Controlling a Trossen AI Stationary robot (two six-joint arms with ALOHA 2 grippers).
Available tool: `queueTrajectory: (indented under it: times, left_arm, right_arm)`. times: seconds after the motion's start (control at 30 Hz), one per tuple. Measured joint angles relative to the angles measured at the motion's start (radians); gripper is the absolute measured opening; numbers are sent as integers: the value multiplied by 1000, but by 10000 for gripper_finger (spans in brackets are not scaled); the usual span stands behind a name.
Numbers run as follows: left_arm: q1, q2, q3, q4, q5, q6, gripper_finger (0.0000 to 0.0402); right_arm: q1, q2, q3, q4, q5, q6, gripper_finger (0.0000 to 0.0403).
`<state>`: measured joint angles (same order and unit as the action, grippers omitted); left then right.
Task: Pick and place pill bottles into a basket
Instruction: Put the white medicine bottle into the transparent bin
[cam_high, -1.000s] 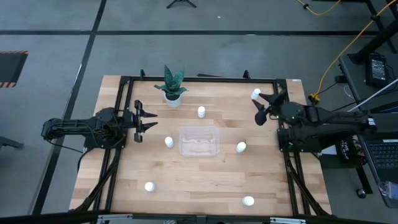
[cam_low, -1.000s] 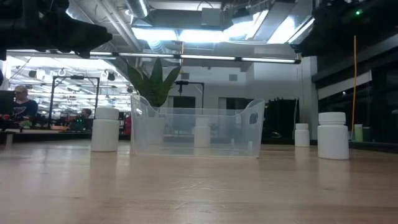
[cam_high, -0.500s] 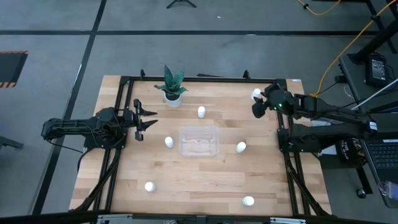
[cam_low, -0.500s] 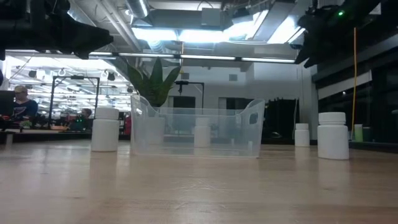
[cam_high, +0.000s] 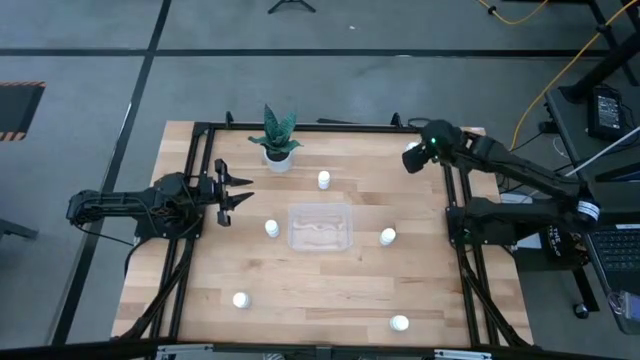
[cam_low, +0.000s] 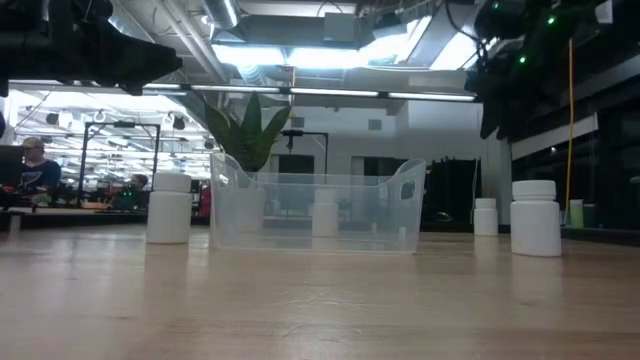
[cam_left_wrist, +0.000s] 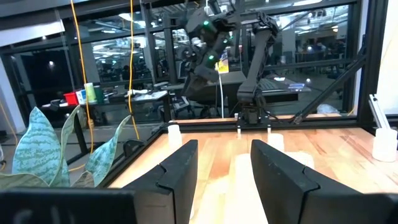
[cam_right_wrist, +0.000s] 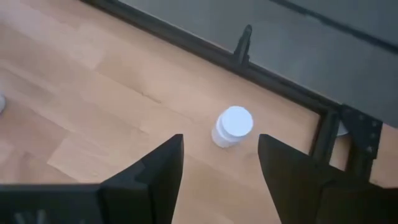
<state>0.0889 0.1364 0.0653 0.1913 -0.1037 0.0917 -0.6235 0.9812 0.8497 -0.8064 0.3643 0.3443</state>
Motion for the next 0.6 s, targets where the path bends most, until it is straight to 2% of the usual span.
queueTrajectory:
  times: [0.1, 0.23, 0.43, 0.6]
  left_arm:
    - [0, 0, 0, 0, 0, 0, 143]
    - [0, 0, 0, 0, 0, 0, 143]
    - [0, 0, 0, 0, 0, 0, 143]
    - [0, 0, 0, 0, 0, 0, 143]
  right_arm:
    - [-84, 23, 0, 22, -76, -40, 209]
    - [-160, 67, -1, 49, -87, -71, 209]
    - [-204, 144, -7, 116, -152, -125, 209]
    - [-221, 205, -8, 138, -164, -143, 209]
